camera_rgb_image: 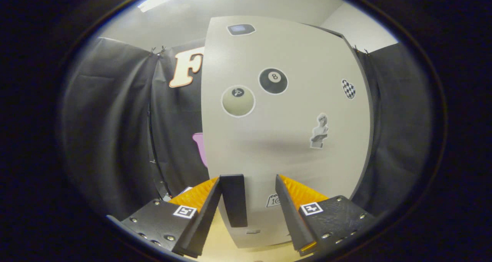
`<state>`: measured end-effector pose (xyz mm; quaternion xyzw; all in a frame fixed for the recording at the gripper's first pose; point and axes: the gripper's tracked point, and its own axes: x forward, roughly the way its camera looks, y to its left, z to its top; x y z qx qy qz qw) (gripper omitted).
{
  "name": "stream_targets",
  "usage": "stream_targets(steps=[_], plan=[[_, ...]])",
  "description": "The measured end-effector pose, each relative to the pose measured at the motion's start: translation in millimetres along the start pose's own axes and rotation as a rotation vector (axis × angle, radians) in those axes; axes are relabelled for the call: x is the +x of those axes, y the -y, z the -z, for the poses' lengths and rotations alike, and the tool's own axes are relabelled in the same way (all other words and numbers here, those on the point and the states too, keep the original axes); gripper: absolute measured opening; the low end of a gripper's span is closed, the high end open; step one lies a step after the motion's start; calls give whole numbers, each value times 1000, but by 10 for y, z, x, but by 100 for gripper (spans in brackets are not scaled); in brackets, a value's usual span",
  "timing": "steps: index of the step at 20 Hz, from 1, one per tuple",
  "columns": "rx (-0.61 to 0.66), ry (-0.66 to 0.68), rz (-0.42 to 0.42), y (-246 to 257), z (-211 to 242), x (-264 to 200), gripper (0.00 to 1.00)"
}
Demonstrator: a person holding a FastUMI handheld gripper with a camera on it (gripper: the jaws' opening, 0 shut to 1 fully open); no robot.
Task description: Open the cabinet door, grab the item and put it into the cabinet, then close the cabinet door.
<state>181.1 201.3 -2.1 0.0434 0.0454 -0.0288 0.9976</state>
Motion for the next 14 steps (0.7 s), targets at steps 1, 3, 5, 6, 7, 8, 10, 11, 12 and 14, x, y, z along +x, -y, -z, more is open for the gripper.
stream_targets(steps=[1, 3, 5, 6, 7, 8, 10, 11, 12, 14], plan=[[-9, 8, -3, 52, -46, -57, 83], [-7, 30, 4, 173, -141, -182, 83], [-3, 47, 23, 354, -228, -294, 83], [-7, 56, 35, 455, -271, -331, 82], [-14, 62, 48, 566, -296, -372, 82], [-24, 64, 61, 666, -313, -412, 82], [-54, 67, 89, 874, -337, -473, 82], [-72, 72, 101, 976, -355, -504, 82], [-93, 72, 110, 1064, -360, -537, 83], [-139, 81, 130, 1238, -381, -602, 83]])
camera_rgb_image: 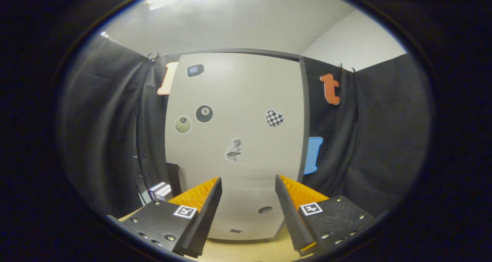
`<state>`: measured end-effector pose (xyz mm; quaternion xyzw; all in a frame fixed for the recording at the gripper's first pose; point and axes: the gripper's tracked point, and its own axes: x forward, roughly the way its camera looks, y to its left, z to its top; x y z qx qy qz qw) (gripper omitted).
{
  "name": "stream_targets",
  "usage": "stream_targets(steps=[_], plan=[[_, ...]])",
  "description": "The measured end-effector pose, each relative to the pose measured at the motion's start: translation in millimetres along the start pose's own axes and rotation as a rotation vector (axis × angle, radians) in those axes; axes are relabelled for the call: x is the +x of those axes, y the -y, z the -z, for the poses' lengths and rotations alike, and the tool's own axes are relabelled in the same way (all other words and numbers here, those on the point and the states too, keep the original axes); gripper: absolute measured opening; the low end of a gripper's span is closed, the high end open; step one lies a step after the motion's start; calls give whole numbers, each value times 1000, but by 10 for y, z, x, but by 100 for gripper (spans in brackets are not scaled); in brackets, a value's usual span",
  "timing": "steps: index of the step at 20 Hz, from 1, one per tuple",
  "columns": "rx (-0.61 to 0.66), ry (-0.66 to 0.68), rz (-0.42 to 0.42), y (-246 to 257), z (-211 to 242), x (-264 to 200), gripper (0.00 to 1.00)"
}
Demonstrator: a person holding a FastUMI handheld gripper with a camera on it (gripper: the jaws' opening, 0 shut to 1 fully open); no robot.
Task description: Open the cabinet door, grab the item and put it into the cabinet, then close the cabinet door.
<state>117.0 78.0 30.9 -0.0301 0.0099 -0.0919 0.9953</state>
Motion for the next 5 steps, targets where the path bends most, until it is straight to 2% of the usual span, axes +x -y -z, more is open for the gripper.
stream_targets(steps=[5], plan=[[-44, 16, 11, 281, -2, -44, 83]])
